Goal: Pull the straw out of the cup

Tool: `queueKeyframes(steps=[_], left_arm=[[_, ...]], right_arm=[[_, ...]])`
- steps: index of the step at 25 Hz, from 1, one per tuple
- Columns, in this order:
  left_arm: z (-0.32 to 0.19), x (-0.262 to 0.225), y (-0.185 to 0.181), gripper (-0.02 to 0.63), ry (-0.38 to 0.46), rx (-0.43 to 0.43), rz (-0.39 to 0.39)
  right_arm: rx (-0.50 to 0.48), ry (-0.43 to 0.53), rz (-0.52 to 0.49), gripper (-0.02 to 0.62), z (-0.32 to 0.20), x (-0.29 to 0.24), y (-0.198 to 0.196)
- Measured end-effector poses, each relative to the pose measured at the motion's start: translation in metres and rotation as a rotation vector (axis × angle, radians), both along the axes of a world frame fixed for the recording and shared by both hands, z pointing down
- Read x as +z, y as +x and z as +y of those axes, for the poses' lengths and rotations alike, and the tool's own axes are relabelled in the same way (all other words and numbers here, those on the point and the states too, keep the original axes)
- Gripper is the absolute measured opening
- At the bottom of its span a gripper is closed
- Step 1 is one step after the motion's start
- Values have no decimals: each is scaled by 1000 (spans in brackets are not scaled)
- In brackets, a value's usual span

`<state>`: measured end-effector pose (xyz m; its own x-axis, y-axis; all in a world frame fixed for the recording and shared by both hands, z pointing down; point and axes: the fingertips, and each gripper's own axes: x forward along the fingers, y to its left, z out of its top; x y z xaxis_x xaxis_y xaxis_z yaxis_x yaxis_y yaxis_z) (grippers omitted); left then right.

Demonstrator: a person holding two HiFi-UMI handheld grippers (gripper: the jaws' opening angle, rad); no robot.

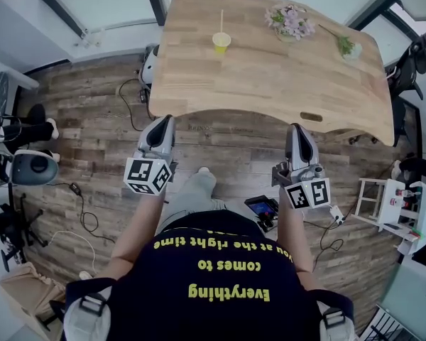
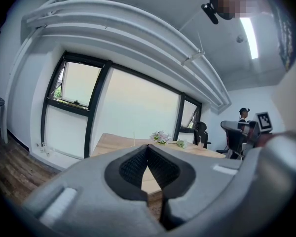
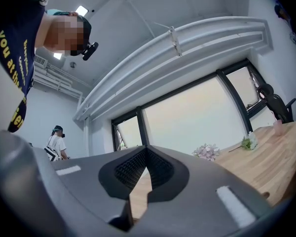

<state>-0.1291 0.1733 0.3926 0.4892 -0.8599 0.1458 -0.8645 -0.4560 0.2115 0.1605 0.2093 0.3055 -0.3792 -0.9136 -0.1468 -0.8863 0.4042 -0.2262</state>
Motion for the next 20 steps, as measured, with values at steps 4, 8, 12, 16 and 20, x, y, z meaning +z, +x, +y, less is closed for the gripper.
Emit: queueKeyframes(steps=[4, 8, 12, 16, 20], left_arm=[[-14, 1, -9, 2, 2, 13, 4], [-28, 3, -15, 2, 2, 24, 8], [-38, 6, -22, 2, 2, 33, 9], [-47, 8, -28, 2, -1, 42, 6], [-58, 9, -32, 2, -4, 48, 9]], right_arm=[[13, 8, 1, 5, -11, -3, -9], [27, 7, 4, 5, -21, -3, -14], [42, 5, 2, 5, -30, 0, -18], [53, 4, 1, 5, -39, 0, -21], [61, 3, 0, 5, -49, 0, -23]])
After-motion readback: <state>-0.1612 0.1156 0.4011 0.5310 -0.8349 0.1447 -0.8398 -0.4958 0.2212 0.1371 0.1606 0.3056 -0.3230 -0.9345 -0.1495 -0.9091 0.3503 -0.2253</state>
